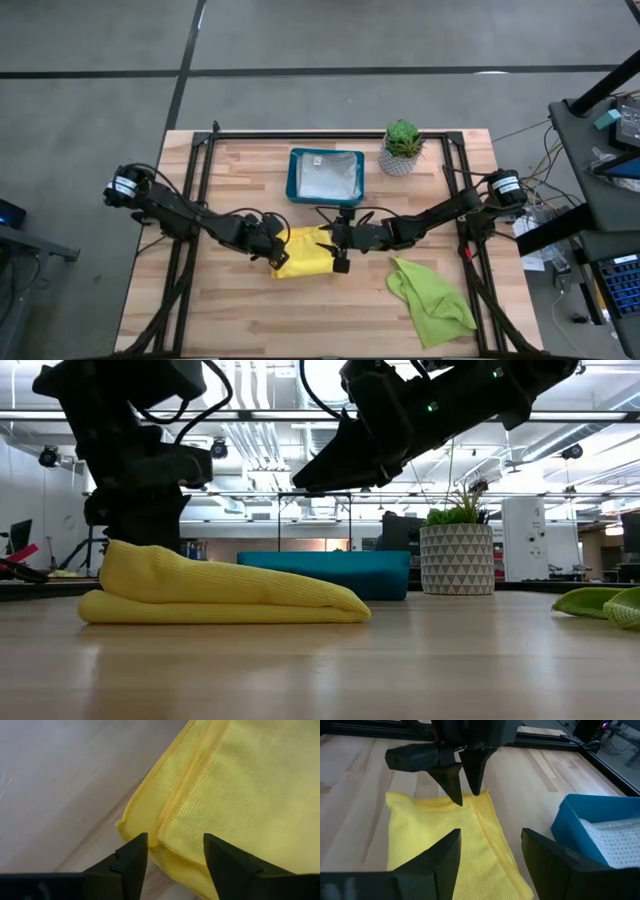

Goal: Fold microfiber towels
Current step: Fold the yellow microfiber cloth

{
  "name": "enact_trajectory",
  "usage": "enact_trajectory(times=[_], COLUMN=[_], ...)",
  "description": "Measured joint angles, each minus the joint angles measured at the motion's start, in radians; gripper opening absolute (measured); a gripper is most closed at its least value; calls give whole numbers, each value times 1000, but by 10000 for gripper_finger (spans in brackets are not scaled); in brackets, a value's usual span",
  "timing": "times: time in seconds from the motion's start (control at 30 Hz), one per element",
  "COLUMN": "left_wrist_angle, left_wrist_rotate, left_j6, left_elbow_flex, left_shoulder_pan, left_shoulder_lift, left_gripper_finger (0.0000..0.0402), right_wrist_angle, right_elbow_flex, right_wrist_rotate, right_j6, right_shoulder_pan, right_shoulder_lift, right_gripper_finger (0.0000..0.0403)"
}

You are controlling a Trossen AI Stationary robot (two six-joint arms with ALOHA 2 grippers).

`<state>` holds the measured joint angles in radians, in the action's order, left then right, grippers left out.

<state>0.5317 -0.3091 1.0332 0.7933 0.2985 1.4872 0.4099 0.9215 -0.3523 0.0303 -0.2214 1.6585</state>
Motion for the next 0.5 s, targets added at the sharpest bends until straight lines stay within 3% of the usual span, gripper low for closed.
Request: enact_trajectory(times=[0.33, 0.5], left_wrist_angle=[-13, -36], left_wrist_rotate=[19, 29], left_j6=[-28, -74], left_elbow_flex=[-2, 18], left_shoulder_pan=[0, 0], left_shoulder_lift=[53, 69], left_gripper_finger=[183, 155], right_wrist_angle=[0, 0], right_elbow_flex=[0, 0], right_wrist_rotate=[-1, -16], right_j6=[-5, -5], right_shoulder_pan=[0, 0], right_shoulder_lift=[0, 0], right_gripper_finger=[199, 199])
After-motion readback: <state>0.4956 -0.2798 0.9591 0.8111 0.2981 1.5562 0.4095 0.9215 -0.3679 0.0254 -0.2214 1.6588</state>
